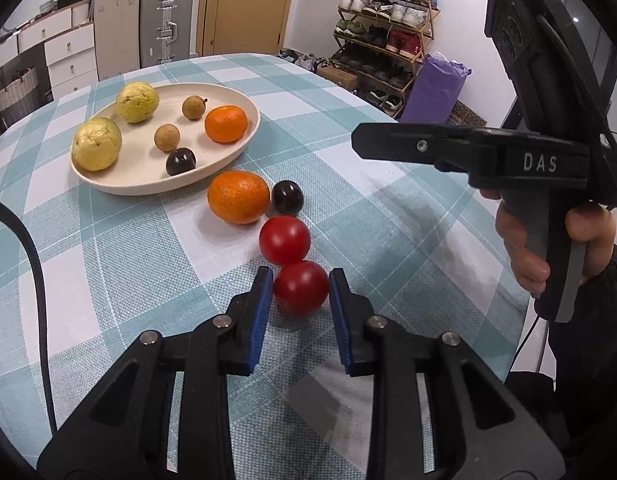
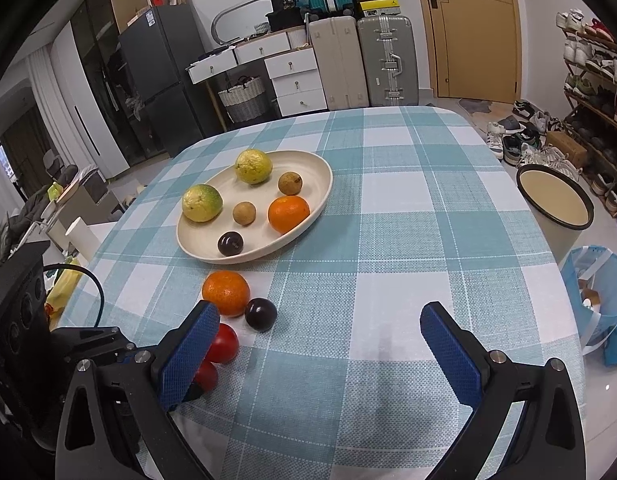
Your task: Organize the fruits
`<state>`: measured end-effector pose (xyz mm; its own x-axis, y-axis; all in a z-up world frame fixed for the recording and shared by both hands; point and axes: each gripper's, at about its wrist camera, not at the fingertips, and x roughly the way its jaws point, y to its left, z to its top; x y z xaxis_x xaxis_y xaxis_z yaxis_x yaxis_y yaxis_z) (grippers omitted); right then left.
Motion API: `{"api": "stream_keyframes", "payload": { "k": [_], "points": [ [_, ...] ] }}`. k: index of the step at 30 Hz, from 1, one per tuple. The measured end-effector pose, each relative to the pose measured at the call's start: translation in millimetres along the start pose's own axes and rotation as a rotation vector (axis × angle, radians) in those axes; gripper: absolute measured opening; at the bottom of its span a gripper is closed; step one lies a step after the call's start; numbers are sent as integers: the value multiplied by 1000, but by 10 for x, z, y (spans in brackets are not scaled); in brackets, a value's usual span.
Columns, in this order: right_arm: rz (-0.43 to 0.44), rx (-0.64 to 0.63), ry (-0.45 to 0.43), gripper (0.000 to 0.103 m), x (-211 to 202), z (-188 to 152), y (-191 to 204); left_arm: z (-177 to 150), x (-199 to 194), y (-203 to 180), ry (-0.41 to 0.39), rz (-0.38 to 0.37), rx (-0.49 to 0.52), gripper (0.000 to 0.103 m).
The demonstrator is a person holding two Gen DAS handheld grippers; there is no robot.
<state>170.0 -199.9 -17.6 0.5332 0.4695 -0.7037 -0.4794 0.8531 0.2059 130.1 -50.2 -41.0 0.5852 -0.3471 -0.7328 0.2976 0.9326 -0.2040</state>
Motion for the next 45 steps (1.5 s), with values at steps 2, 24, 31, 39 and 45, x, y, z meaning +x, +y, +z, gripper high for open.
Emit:
{"api": "stream_keyframes", "payload": {
  "k": [2,24,31,39,45],
  "points": [
    [-4,-1,-1,102,-1,-2,1,-5,38,-5,17,-9,-5,25],
    [10,9,1,103,54,-33,-7,38,-171,23,-86,2,7,25],
    [54,-6,34,102,126,-79,57,93,-417,138,-171,69,-15,25],
    [136,-83,106,86,318,-210,390,100,-540,366,-193,122,-70,25],
    [175,-159,132,78,398,-302,661,101,-577,442,-208,139,-86,25]
  ]
}}
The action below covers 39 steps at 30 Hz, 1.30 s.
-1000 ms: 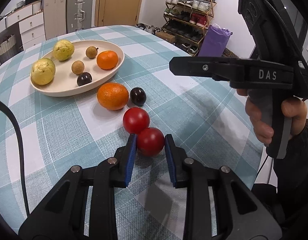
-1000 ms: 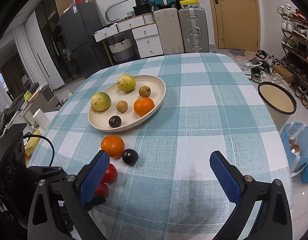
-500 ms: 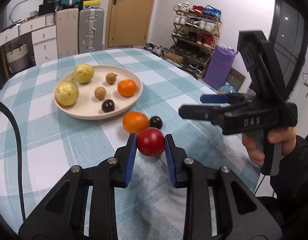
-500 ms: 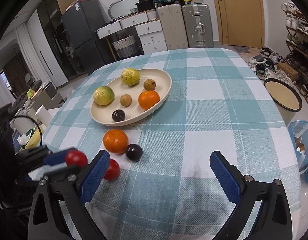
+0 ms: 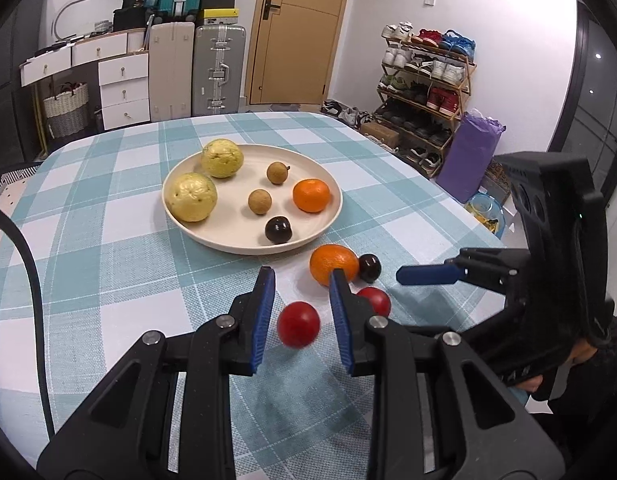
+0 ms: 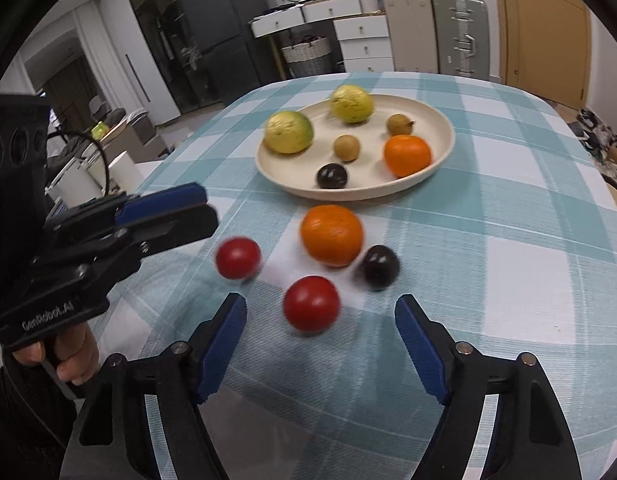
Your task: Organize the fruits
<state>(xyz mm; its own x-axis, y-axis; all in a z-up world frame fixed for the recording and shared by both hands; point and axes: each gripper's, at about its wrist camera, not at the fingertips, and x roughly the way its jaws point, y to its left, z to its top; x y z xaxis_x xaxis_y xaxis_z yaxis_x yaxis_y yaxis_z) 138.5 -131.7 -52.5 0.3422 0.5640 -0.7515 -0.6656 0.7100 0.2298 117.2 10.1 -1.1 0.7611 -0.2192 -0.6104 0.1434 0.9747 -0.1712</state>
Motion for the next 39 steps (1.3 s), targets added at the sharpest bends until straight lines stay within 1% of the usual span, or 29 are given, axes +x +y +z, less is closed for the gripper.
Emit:
{"api": "stream_keyframes", "payload": {
  "k": [1,4,6,11,13,17,19,21,23,24,25,26,27,28,30,33,35,37,38,39],
  "points": [
    [4,-3,4,77,19,-6,25,1,-5,15,-2,2,-3,25],
    [7,-10,20,67,86,-17,69,-4,18,42,8,8,-5,25],
    [-5,-17,17,65,106,-21,90,-11,34,59,13,16,-6,25],
    [-31,-5,10,51,116,-14,91,-14,60,114,24,17,-22,25],
    [-43,-8,10,48,121,-10,86,-12,60,121,26,17,-22,25],
    [-54,-10,10,34,128,-5,76,-12,65,126,30,15,-21,25],
    [-52,-11,10,33,124,-4,74,-20,68,116,42,6,-15,25],
    [-47,-13,7,33,112,-3,69,-29,78,95,61,-18,-7,26],
    [-50,-17,-7,33,68,2,65,-43,93,51,77,-18,13,33],
    [-50,-18,-14,33,41,5,60,-51,100,39,84,-14,20,41],
    [-51,-18,-22,33,8,15,47,-58,111,17,91,-13,23,51],
    [-54,-15,-30,33,-22,25,31,-68,126,4,101,-15,26,56],
    [-54,-9,-38,33,-52,33,11,-81,145,-10,111,-16,31,64],
    [-52,-2,-45,33,-83,43,-10,-97,170,-24,127,-18,38,64],
    [-56,5,-54,33,-120,53,-42,-136,228,-55,157,-27,53,64],
    [-60,12,-60,33,-145,61,-78,-190,308,-108,193,-19,69,64],
    [-62,17,-63,33,-154,66,-93,-219,340,-148,204,-20,85,59],
    [-62,19,-64,33,-159,67,-100,-241,371,-188,213,-28,103,43],
    [-62,19,-64,33,-161,66,-104,-251,385,-207,218,-29,110,39],
    [-62,19,-63,33,-156,66,-101,-262,397,-221,221,-32,118,33]
  ]
}}
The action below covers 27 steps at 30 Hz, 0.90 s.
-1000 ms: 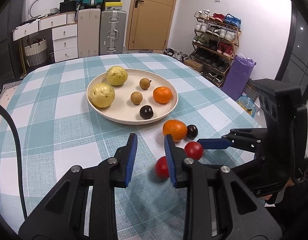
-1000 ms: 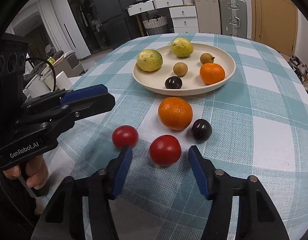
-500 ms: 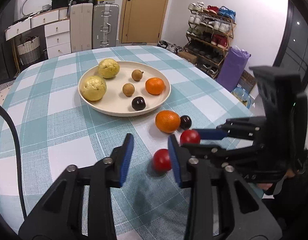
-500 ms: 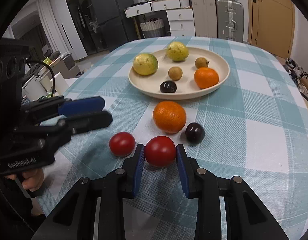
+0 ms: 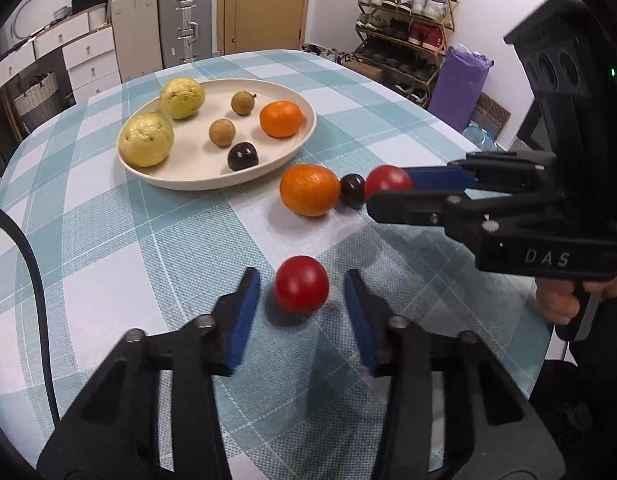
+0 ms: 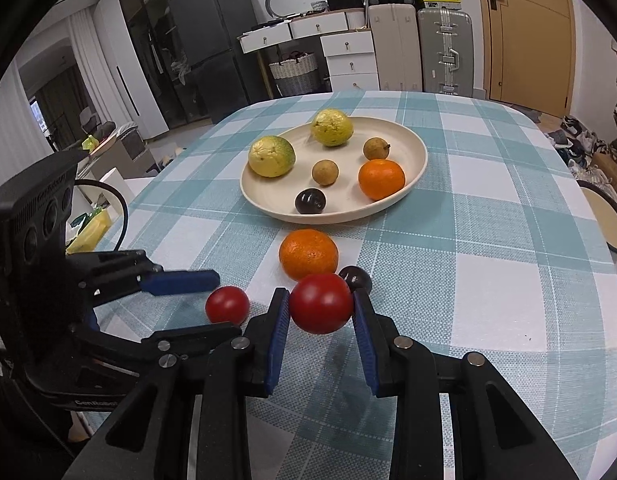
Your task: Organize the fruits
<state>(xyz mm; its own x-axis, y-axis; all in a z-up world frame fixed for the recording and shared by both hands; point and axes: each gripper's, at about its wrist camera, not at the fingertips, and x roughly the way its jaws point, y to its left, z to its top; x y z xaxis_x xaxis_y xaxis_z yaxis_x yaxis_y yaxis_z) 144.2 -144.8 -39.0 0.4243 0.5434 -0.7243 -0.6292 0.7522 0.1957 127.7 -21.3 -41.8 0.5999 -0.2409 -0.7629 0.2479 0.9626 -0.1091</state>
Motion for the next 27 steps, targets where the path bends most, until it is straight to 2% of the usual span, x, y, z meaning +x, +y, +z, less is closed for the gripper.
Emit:
{"api": "stream_keyframes", "payload": {
  "k": [2,3,12,27],
  "points": [
    [0,3,-1,33,-5,-2,5,-8,23,-44,0,12,25,25],
    [2,2,-1,33,-7,-3,7,-13,28,-64,-2,14,35,25],
    [4,1,-20,33,-57,2,7,40,-60,-45,-47,6,23,25],
    [3,10,-77,33,-107,108,5,272,-418,220,-198,71,-53,25]
  ]
}}
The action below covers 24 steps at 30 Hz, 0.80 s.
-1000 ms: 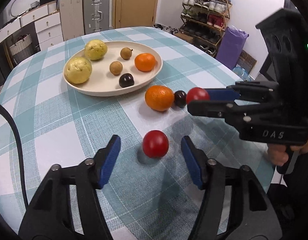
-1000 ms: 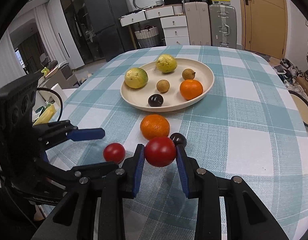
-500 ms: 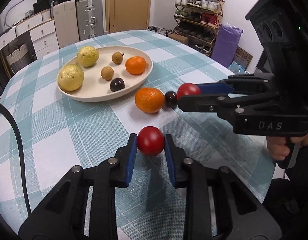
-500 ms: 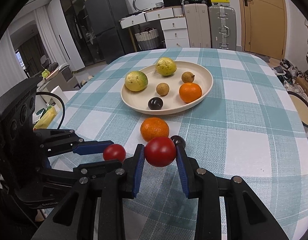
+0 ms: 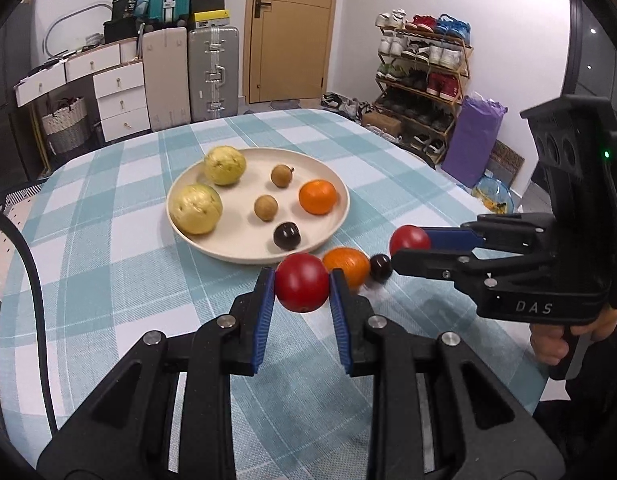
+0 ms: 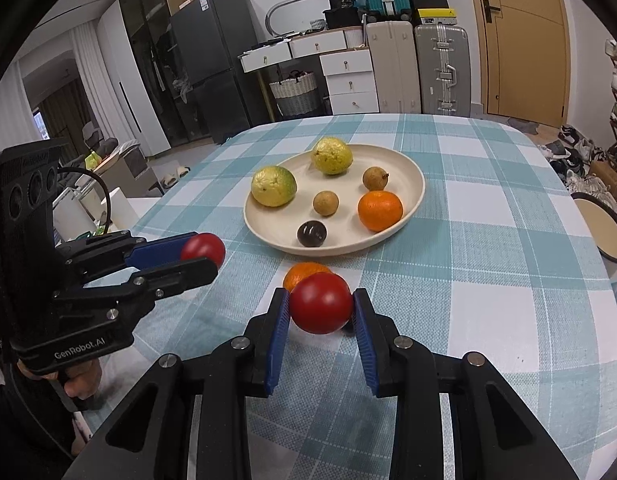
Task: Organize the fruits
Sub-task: 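Carry both red tomatoes onto the plate and open both grippers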
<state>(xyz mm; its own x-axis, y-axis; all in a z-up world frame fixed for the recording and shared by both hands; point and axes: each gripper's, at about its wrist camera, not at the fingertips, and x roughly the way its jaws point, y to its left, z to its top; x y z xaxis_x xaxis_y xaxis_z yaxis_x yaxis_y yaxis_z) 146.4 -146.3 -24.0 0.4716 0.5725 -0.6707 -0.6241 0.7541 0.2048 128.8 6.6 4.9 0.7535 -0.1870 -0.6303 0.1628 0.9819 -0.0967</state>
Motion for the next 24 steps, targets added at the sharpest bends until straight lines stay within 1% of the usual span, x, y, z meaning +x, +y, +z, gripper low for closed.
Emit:
{"api": "stream_keyframes", "payload": {
  "k": [7,15,24],
  "points": [
    [-5,-2,-14,33,71,158,-7,145,88,100,-19,17,-14,25],
    [-16,-21,-10,33,155,286,-12,287,190,209,-38,2,-35,25],
    [-26,-14,-3,33,291,399,-131,384,336,307,-30,4,-40,25]
  ]
}}
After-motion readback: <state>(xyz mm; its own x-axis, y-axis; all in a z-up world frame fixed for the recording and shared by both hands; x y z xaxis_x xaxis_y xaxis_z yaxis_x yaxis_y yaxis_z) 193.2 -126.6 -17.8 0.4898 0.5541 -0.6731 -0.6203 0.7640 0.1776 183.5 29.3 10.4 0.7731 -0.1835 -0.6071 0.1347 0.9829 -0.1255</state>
